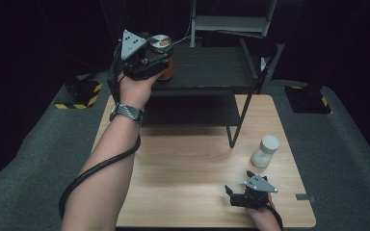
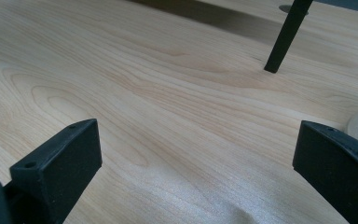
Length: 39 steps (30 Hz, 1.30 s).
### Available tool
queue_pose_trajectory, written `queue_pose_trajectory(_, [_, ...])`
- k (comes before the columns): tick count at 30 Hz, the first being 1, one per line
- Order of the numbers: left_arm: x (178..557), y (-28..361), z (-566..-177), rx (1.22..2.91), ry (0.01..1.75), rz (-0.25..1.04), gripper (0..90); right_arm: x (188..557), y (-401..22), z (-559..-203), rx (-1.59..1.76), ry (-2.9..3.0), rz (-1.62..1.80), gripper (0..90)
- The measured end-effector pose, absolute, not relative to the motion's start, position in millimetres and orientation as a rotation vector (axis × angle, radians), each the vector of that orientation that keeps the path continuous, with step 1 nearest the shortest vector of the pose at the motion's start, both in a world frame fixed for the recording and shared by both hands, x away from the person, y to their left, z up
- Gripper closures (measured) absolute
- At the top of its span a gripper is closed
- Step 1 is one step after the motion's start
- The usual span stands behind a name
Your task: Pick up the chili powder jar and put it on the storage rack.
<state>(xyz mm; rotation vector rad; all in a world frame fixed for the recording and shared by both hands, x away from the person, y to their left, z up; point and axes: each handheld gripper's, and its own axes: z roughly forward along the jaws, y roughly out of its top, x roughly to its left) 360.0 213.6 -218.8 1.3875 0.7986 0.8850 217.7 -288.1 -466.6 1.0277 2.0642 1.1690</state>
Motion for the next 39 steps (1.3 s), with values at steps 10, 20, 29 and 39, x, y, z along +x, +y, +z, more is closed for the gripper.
queue_pose_trajectory(10, [363.4, 213.4, -219.5, 1.397, 0.806, 0.878, 35.0, 217.9, -288.6, -466.7, 1.026, 2.066, 1.172, 0.6])
queue_pose_trajectory(20, [365.4, 218.4, -220.9, 1.397, 0.818, 0.867, 35.0, 217.9, -288.2, -466.6, 1.024, 2.067, 1.169, 0.6])
queue_pose_trajectory(29, [366.4, 220.4, -222.2, 1.391, 0.818, 0.858, 34.7, 217.8, -288.3, -466.7, 1.025, 2.066, 1.170, 0.6])
queue_pose_trajectory(39, [365.9, 219.8, -219.9, 1.403, 0.821, 0.863, 34.4, 217.8, -288.3, -466.7, 1.024, 2.066, 1.170, 0.6])
